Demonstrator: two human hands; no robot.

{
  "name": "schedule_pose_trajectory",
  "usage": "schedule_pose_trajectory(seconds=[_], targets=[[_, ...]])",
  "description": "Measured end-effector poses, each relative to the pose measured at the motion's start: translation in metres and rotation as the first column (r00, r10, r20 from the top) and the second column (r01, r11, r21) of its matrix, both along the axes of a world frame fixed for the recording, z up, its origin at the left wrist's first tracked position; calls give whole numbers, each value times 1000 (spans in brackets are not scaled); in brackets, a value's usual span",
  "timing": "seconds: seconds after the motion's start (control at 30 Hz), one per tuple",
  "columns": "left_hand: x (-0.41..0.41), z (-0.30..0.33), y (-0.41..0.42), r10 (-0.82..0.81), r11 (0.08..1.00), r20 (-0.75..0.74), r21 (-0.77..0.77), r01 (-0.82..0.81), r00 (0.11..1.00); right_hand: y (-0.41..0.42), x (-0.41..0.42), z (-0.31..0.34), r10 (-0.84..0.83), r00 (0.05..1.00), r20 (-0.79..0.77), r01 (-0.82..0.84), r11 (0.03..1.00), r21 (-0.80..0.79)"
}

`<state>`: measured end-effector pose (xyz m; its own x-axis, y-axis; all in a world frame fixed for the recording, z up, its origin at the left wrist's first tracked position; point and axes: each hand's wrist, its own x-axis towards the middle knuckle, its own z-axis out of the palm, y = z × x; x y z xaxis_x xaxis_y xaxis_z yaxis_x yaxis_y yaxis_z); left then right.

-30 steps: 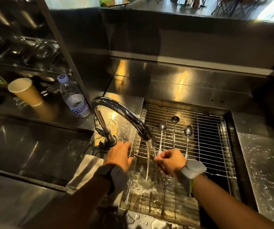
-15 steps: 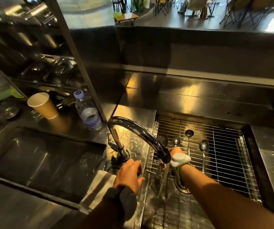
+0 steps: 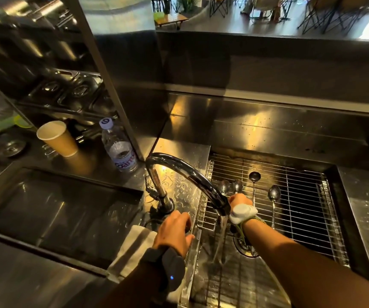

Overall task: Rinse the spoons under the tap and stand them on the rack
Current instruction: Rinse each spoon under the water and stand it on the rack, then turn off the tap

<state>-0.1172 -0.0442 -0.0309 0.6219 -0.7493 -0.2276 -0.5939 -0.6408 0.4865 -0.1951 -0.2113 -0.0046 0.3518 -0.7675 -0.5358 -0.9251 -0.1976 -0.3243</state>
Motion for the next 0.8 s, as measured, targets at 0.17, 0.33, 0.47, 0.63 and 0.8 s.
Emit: schedule_pose_trajectory(seconds=[0.17,0.33,0.47,0.63,0.8], targets=[[0,2,1,2,1000,-10,-9,-2,1000,-3,-7,4,-20,986,167,10,998,63],[-1,9,6,-11,999,-12,-43,10,1000,-3,-17,22,-220,864,452,99,956,277],[-1,15,15,-59,995,-43,-88,55,997,2,-26,41,-315,787,530,117,920,373],[2,19,29,-47,986,-20,-163,43,999,12,-40,72,-381,701,602,99,889,447],[18,28,40,-14,976,-45,-217,4,999,22,-57,114,-364,651,666,108,913,394]])
